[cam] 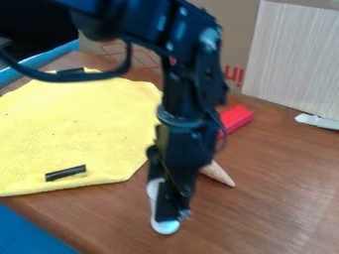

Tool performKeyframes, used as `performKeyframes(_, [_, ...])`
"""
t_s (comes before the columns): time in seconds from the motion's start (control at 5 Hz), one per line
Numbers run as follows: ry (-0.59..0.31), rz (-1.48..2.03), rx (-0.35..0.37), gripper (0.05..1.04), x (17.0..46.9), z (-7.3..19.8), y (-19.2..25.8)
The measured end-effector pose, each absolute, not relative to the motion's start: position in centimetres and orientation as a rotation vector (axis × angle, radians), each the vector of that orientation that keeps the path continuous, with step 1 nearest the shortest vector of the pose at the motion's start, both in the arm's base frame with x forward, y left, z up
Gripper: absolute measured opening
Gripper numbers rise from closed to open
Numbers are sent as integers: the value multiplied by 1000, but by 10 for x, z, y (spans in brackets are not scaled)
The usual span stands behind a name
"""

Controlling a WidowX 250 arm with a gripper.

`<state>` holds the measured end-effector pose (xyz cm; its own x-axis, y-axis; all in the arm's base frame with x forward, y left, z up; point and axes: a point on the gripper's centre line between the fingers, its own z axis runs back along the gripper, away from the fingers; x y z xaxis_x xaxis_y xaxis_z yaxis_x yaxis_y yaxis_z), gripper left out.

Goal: Moved the blue figure to the top edge of the cloth

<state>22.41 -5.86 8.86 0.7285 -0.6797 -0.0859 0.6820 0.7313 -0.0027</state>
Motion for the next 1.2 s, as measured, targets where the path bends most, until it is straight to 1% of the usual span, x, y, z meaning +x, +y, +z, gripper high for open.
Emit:
performKeyframes(0.2, [84,-676,-45,563,232,110,-31])
performKeyframes(0.4, [60,-517,-77,563,255,131,17])
performKeyframes(0.6, [71,-374,-112,563,283,131,64])
performKeyframes(0.8, [45,-284,-130,563,316,136,93])
performKeyframes(1.0, [51,-231,-142,563,342,130,109])
performKeyframes(1.2, [31,-221,-115,563,358,121,117])
